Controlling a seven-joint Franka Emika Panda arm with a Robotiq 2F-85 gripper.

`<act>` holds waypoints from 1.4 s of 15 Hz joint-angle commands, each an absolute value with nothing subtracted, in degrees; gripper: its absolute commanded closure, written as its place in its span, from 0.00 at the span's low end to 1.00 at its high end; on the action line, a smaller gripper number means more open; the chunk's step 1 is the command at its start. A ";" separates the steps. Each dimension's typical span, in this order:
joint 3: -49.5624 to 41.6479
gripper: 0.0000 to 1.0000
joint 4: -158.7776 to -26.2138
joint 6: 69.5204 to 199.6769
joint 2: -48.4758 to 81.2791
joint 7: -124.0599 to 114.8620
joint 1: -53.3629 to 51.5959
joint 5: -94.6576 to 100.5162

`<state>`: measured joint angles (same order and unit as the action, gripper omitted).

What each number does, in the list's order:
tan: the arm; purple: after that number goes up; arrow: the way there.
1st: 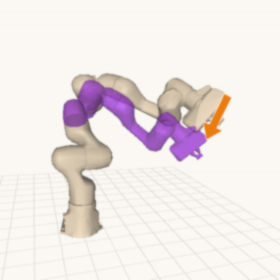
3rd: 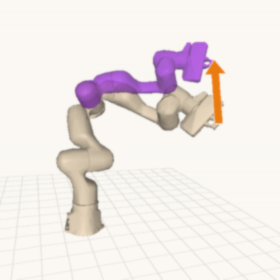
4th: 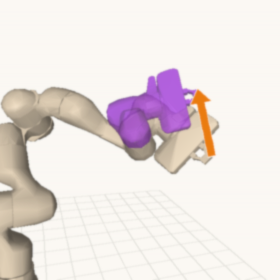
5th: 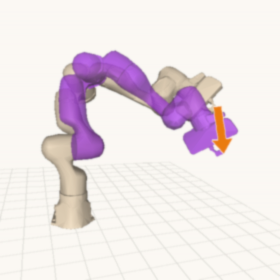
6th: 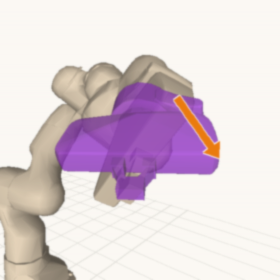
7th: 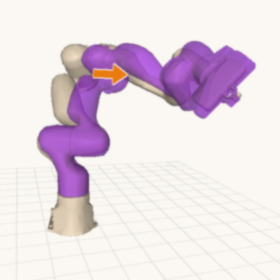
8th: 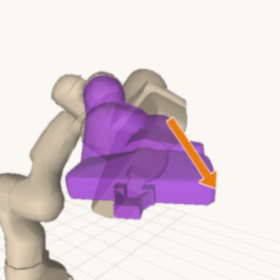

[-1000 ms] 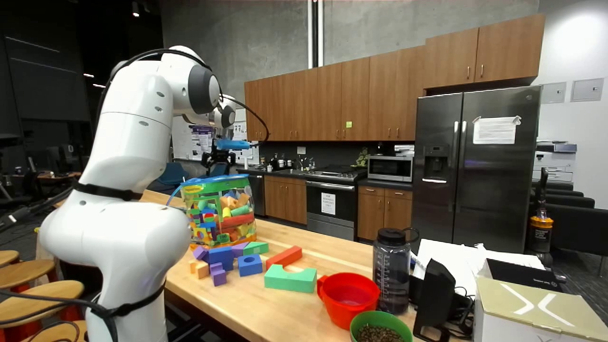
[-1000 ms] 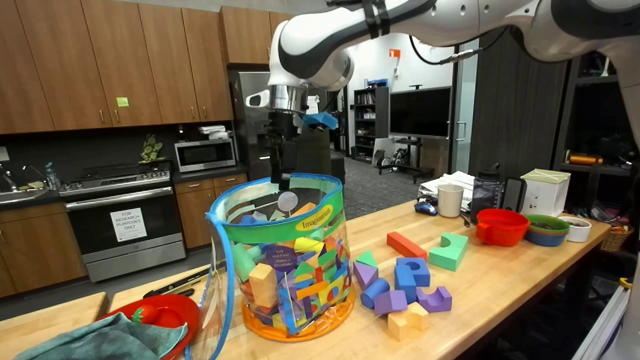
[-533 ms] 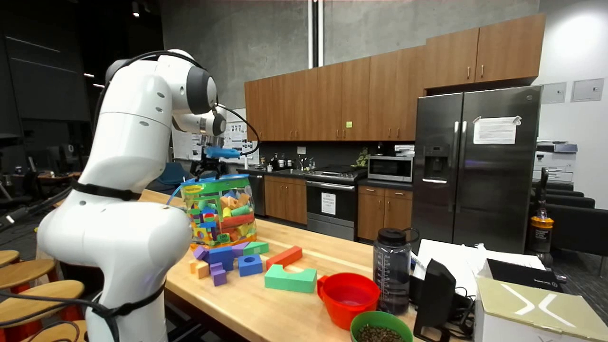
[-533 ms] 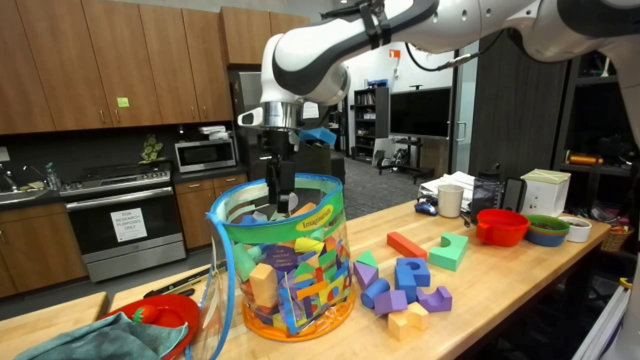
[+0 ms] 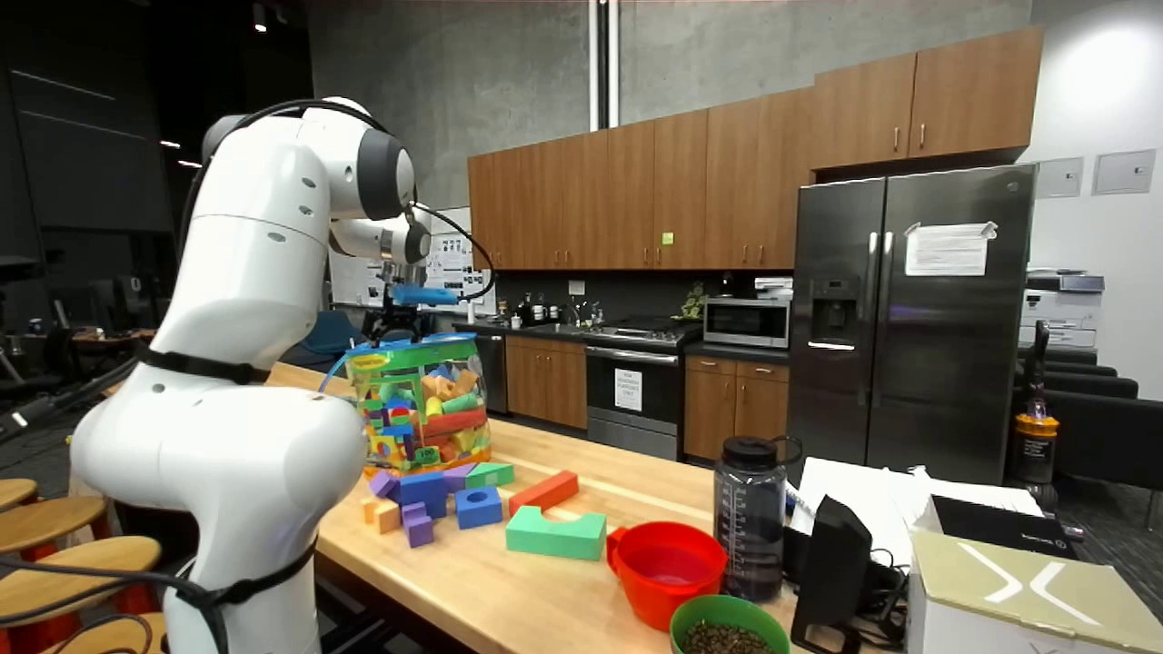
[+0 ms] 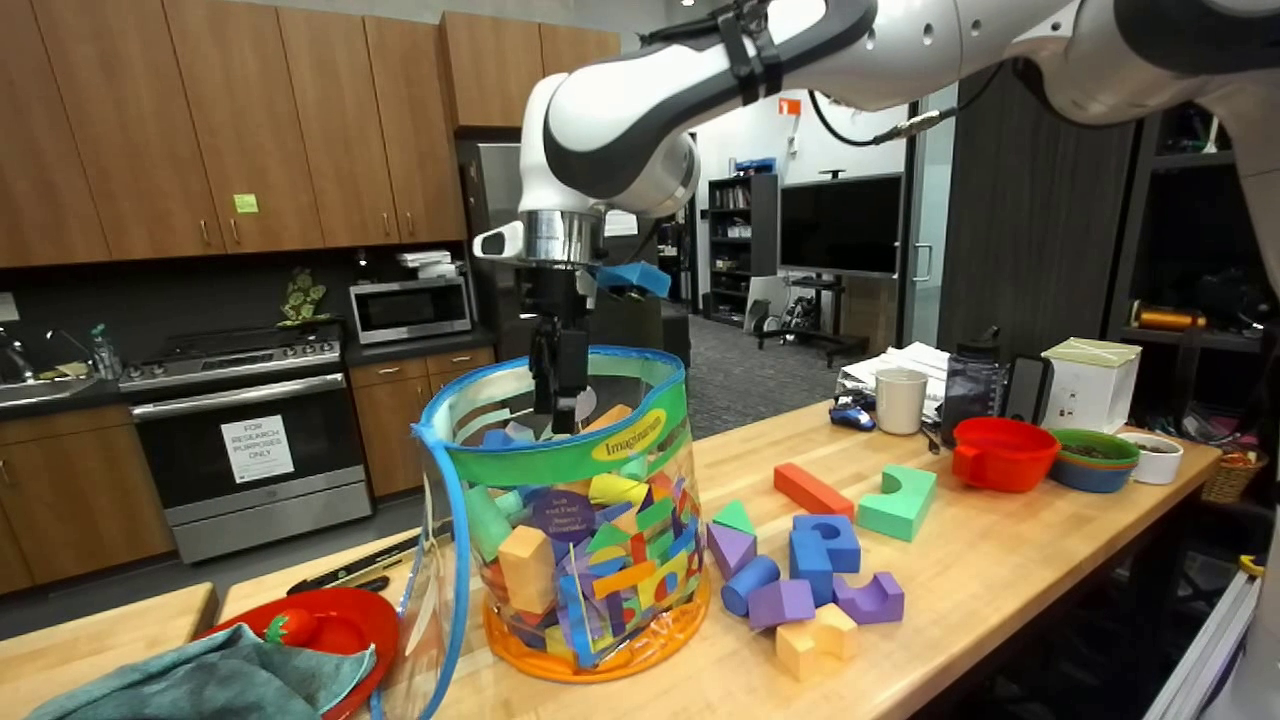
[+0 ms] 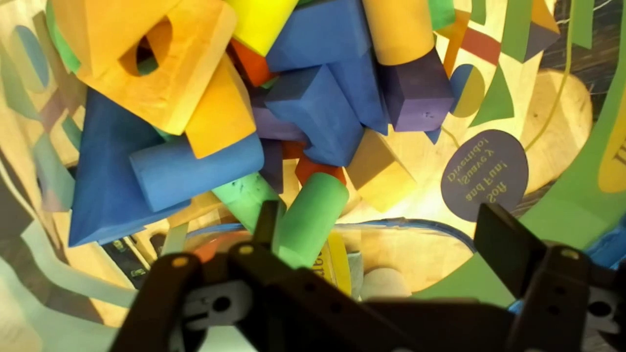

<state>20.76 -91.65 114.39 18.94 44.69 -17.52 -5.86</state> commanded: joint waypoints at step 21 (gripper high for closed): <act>16.98 0.00 -94.14 125.57 21.03 45.74 -20.93 26.06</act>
